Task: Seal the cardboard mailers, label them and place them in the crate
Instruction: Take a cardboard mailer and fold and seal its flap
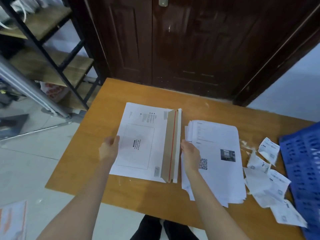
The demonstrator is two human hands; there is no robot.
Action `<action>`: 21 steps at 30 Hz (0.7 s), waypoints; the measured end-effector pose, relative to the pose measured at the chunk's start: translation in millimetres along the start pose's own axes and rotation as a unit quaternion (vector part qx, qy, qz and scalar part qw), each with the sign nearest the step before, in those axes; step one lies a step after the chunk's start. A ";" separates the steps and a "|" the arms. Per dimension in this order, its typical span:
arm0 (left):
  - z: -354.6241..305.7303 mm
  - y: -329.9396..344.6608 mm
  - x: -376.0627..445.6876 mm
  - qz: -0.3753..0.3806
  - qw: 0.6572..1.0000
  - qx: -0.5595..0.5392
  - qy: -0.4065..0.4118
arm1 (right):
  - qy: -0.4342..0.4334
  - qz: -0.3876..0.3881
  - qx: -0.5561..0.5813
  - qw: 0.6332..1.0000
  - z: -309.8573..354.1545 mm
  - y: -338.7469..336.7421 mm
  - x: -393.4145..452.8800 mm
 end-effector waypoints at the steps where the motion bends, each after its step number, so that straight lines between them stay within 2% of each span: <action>1: 2.6 1.5 2.1 0.003 1.000 0.004 -0.005 | -0.004 -0.002 -0.003 1.000 1.4 1.1 -0.5; 6: 8.3 4.8 7.7 -0.008 1.000 0.013 0.002 | -0.007 -0.002 -0.011 1.000 -0.3 3.0 1.0; 9: 7.6 2.4 7.9 -0.025 0.999 0.018 0.013 | -0.039 0.003 -0.013 0.999 -4.8 2.4 4.5; 15: 9.5 1.5 12.8 -0.032 0.999 0.014 0.025 | -0.025 -0.012 -0.022 0.999 -5.3 5.5 10.4; 21: 7.8 2.6 10.1 -0.058 0.998 0.025 0.028 | -0.074 -0.054 -0.093 0.991 -4.4 9.7 6.1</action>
Point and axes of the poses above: each hand's wrist, its own x-axis towards the middle knuckle, its own y-axis out of the palm, z = x × y, the point moved 5 cm from there along x, towards the middle knuckle
